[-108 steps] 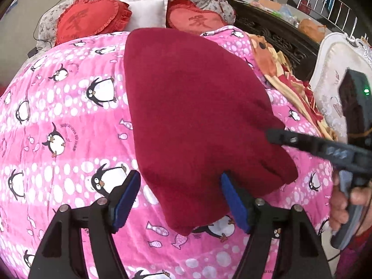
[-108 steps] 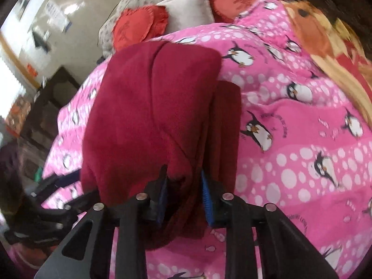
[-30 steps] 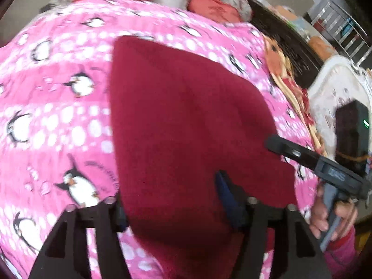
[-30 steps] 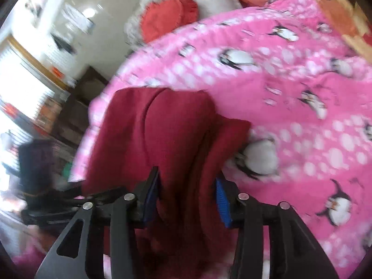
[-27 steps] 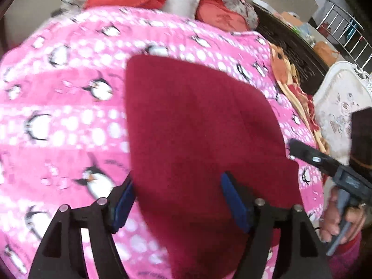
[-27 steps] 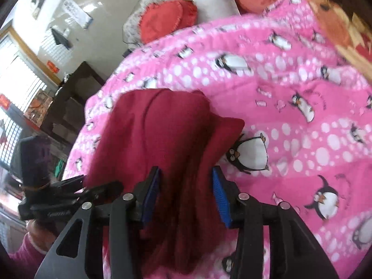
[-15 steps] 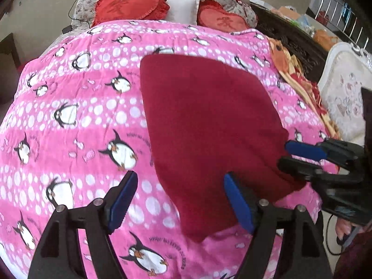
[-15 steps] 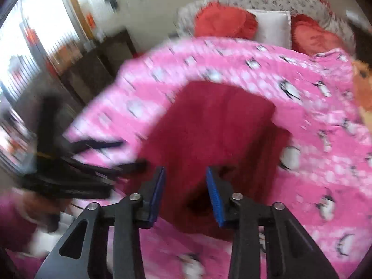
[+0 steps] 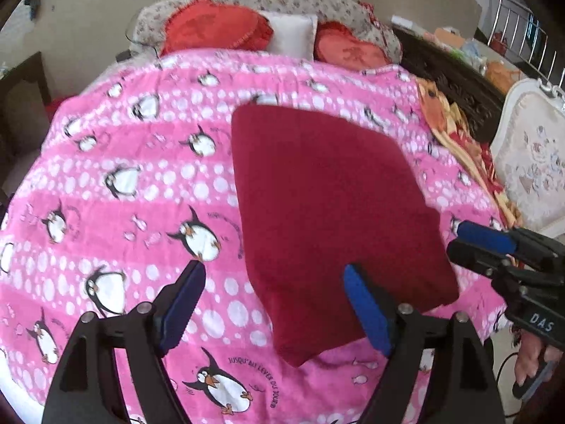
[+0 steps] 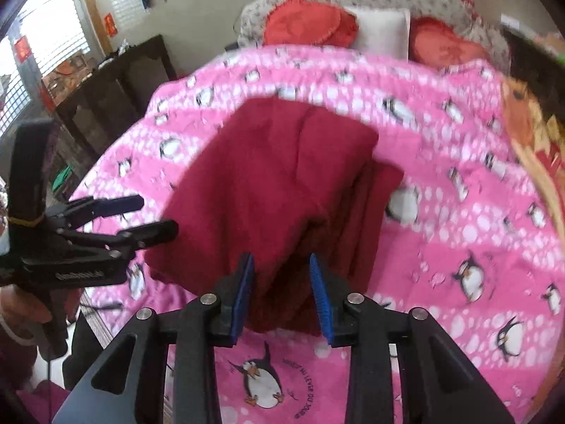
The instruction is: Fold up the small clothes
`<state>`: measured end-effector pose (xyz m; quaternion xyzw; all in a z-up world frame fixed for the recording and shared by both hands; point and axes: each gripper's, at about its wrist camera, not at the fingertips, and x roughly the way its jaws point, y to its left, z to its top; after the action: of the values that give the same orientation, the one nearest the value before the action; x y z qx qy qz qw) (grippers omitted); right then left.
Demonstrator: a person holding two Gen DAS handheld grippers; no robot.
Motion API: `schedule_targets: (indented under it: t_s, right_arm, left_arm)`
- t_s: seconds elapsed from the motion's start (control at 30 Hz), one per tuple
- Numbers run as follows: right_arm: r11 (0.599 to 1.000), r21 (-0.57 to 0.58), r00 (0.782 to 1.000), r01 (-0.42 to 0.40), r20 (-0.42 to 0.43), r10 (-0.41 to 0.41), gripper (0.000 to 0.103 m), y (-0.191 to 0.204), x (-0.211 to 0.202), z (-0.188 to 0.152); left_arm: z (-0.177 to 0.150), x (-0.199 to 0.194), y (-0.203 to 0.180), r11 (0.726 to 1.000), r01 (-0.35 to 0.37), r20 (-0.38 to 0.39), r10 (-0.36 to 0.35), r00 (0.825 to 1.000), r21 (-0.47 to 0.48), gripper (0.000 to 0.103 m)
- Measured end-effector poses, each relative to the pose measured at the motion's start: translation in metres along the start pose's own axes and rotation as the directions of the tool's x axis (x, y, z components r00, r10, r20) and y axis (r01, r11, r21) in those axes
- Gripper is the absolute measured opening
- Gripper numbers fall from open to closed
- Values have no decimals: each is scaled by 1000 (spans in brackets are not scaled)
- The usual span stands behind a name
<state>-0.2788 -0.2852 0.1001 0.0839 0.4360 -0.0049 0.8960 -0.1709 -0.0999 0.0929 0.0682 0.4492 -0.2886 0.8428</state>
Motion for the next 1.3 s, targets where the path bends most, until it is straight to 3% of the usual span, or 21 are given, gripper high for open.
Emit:
schedule_targets:
  t_s: [0.2,0.43,0.57,1.3]
  right_arm:
    - [996,49,991,80,101,-84,17,13,-22,22]
    - [985,102,978,139,142,-152,20,16,-30,31]
    - [983,125,977,134,152,-152,31,14,-32,31]
    - [980,148,978,136,138,-156,35,12,-28,30]
  left_arm:
    - [14,-27,-5,999,-30,123,33,992,-24,88]
    - [22,-44,-10,997,-67,179,74,981,-43,90]
    - [22,-52,-16,995,-99,213,101,972,-22,90]
    - [19,-51,-12,989,-148,234,149,961,-20,91]
